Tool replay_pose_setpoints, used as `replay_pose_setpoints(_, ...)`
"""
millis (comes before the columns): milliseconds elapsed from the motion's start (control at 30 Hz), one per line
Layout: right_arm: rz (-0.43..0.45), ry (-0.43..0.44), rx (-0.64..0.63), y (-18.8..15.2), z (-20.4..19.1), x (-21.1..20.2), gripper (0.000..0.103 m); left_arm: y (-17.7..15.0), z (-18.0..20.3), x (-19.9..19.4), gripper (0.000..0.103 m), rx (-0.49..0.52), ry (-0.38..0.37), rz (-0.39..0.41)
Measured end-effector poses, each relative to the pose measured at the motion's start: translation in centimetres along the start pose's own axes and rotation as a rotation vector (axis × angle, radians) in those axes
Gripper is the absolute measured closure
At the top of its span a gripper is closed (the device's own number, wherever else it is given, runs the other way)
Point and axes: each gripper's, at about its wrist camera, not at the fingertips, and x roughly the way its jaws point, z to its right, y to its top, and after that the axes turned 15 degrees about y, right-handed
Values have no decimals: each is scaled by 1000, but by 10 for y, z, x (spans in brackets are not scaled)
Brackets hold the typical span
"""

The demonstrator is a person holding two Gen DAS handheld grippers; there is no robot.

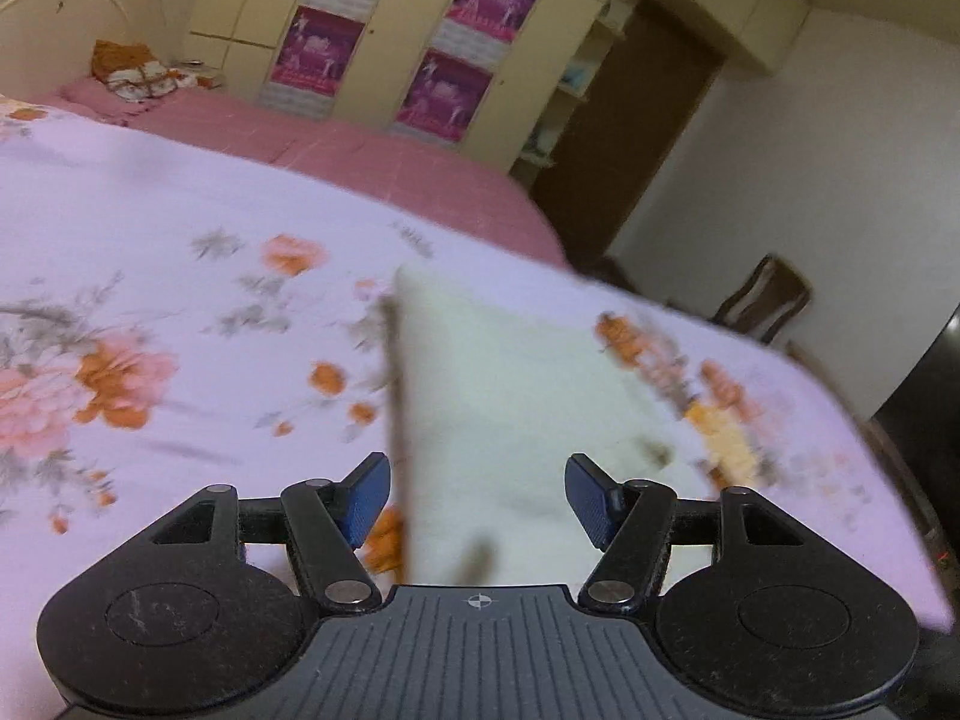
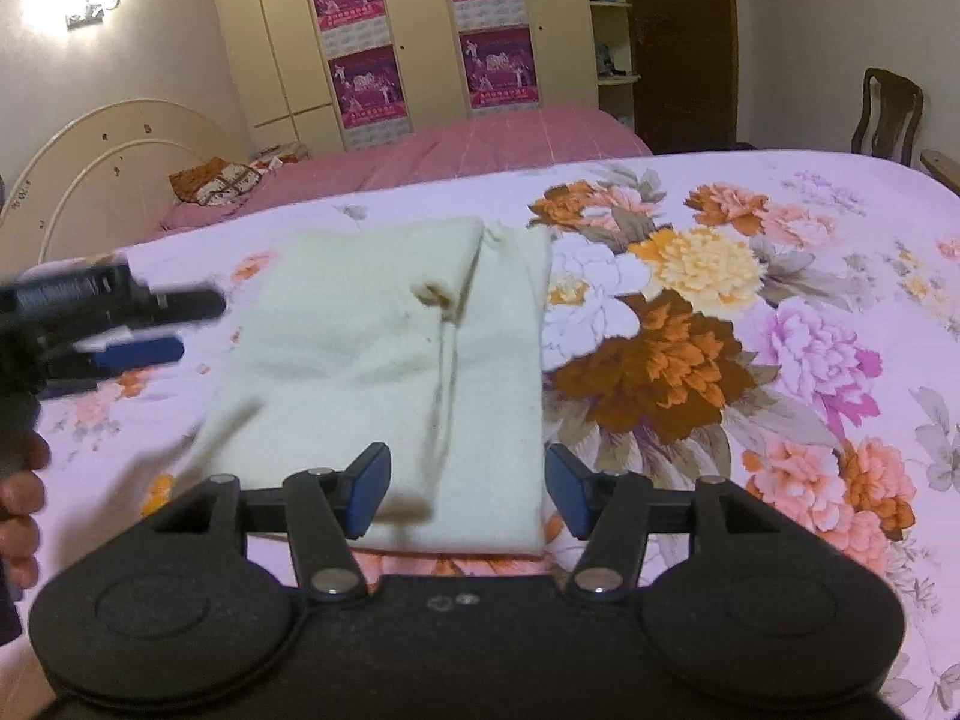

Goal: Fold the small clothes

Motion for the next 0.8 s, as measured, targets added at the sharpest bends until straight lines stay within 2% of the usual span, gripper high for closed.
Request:
replay_pose_setpoints(67, 12, 13, -15, 6, -5, 2, 40, -9, 4, 11, 40, 36, 17, -26)
replay_pose_setpoints(200, -21, 25, -28, 12, -7, 27, 39, -31, 20, 36, 39, 97, 20, -107)
replay_pose_setpoints(267, -42, 26, -3, 14, -1, 42, 39, -34, 24, 36, 39, 114, 29, -81)
replay_pose_setpoints(533, -78, 46, 53, 18, 9, 85, 40, -27, 22, 38, 40, 81, 16, -101)
replay_pose_setpoints(600, -84, 59, 62, 19, 9, 93, 43, -26, 21, 38, 39, 74, 18, -98)
replay_pose_setpoints(700, -87, 80, 53, 21, 6, 97, 55, -23, 19, 37, 39, 71, 31, -80)
replay_pose_setpoints(767, -85, 98, 54, 22, 8, 95, 81, -19, 14, 38, 39, 44, 35, -78)
replay_pose_setpoints(800, -78, 104, 65, 22, 11, 93, 85, -17, 12, 38, 39, 33, 38, -80)
